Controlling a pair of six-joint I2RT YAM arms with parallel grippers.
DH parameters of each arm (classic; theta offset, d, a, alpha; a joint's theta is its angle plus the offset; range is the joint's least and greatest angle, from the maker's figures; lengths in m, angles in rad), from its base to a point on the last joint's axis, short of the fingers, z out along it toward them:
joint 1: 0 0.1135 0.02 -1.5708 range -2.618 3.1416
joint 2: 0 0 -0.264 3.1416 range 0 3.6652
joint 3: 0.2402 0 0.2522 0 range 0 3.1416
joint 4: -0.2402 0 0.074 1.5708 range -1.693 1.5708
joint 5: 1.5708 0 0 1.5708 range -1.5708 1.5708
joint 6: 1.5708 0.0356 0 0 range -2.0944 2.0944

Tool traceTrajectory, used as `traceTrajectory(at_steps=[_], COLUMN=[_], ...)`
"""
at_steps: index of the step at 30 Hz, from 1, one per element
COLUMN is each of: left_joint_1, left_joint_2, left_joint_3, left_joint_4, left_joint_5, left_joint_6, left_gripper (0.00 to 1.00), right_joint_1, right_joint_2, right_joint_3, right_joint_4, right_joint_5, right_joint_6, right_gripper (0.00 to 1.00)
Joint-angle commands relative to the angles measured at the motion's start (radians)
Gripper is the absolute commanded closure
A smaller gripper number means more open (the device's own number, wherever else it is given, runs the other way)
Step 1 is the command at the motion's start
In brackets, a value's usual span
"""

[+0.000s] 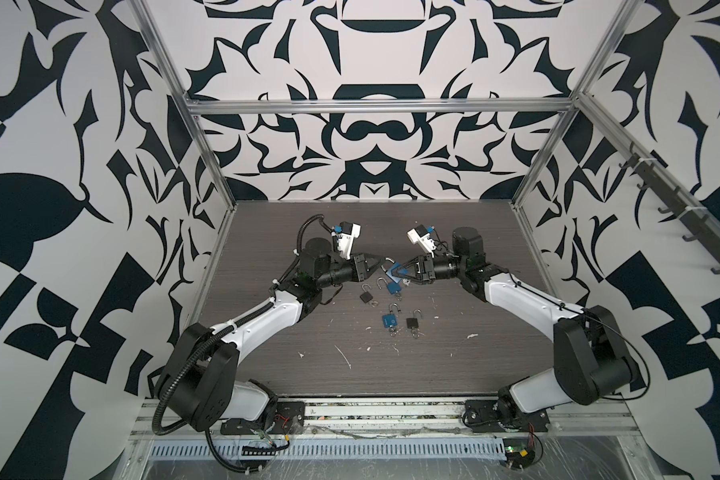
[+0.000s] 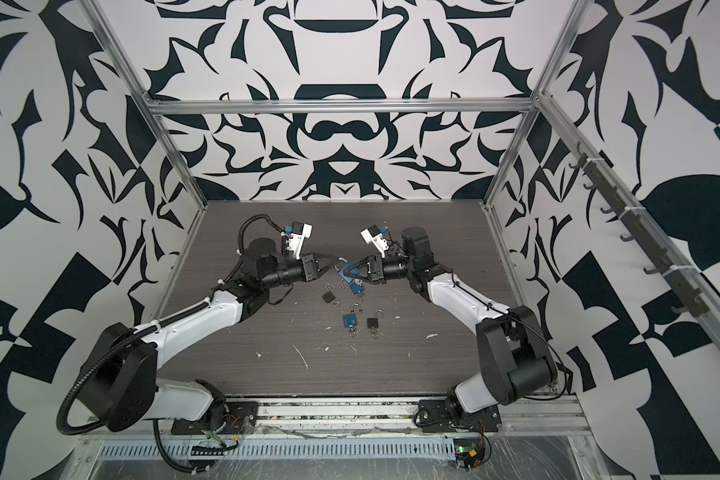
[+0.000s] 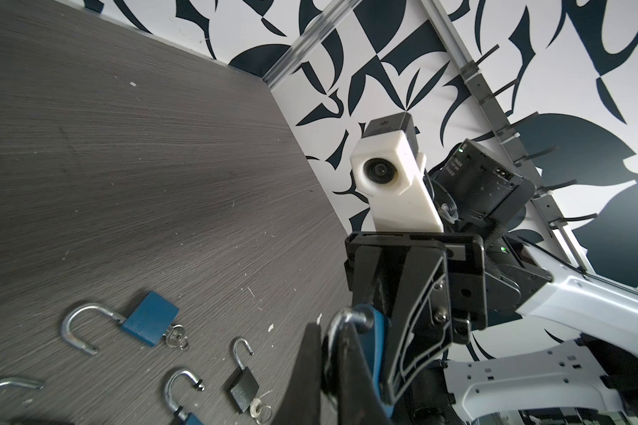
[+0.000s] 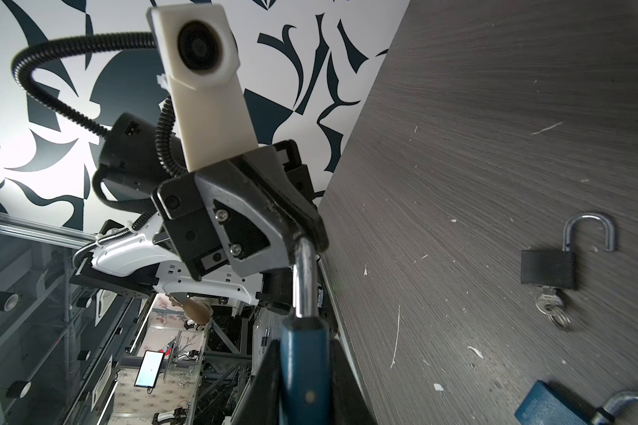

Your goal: Lock with the key

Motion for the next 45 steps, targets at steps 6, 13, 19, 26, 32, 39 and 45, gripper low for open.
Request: traceTrajectory(at_steps=[6,13,19,26,32,39,45], left_joint_1=[-0.03,-0.021,-0.017,0.007,0.043,0.049,0.052], left_joint_2=[-0.04,-0.043,-0.039,-0.052,-0.084,-0.101,-0.093], left_joint_3=[0.076,0.072,0.069,0.045,0.044,0.067,0.088], left_joint_4=[-0.132,-0.113,-0.096,-0.106,-0.131,-0.166,-0.159], left_joint_5=[0.252,0.24,0.22,0.114,0.071,0.042,0.024], left_joint_6=[0.049,0.042,0.029,0.007,0.008,0.022,0.024], left_gripper=[0.79,0.84,1.0,1.0,1.0,1.0,1.0], right_joint_1=[0.034,0.043,0.046,0.036,-0.018,-0.019,-0.016], right_joint_2=[-0.043,-0.036,-0.031,-0.037,-0.069,-0.098,-0.103], right_joint_3=[0.015,0.016,0.015,-0.006,-0.063,-0.082,-0.117], right_joint_4=[0.131,0.132,0.133,0.178,0.292,0.277,0.322], right_joint_5=[0.162,0.153,0.158,0.174,0.155,0.148,0.133], right_joint_6=[-0.07,-0.066,-0.064,-0.033,0.056,0.048,0.075], right_gripper=[1.0,1.0,1.0,0.66,0.59,0.58,0.58])
